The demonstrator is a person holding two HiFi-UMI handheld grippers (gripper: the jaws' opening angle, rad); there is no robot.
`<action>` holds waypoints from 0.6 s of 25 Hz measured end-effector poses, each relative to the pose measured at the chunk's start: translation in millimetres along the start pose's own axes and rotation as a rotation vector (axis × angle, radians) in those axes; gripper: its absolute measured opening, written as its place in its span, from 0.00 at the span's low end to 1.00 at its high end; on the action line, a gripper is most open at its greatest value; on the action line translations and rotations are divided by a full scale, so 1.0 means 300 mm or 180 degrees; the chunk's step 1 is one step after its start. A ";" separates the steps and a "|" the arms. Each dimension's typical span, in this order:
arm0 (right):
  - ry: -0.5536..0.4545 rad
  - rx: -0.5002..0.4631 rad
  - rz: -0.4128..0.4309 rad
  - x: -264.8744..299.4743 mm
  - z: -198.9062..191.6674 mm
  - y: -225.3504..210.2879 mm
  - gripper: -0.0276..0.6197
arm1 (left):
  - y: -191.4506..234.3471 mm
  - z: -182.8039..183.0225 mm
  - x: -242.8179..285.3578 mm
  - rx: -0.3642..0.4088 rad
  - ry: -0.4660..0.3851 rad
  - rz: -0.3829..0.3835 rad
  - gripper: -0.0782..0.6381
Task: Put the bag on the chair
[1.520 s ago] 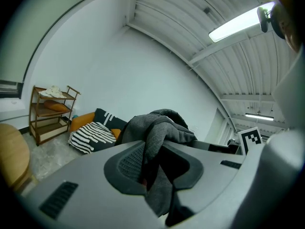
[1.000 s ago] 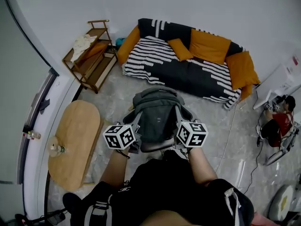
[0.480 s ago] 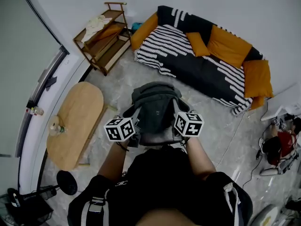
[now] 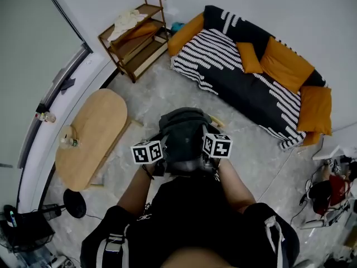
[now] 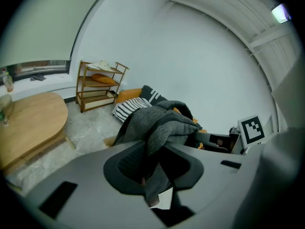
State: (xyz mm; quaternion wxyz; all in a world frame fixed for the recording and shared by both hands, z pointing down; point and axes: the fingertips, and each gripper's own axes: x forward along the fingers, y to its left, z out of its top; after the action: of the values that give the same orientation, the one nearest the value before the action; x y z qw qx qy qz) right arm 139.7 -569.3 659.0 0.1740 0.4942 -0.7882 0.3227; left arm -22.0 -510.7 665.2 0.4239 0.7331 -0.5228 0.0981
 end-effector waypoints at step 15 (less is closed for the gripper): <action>0.0401 -0.0912 0.0058 0.324 -0.153 -0.073 0.15 | 0.254 -0.067 0.231 0.0165 0.0335 0.0619 0.26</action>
State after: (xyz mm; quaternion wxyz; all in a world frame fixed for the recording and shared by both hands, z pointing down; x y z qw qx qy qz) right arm 113.3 -609.4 757.5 0.2889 0.4359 -0.8182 0.2388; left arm -50.6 -550.6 757.9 0.4201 0.6834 -0.5658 0.1906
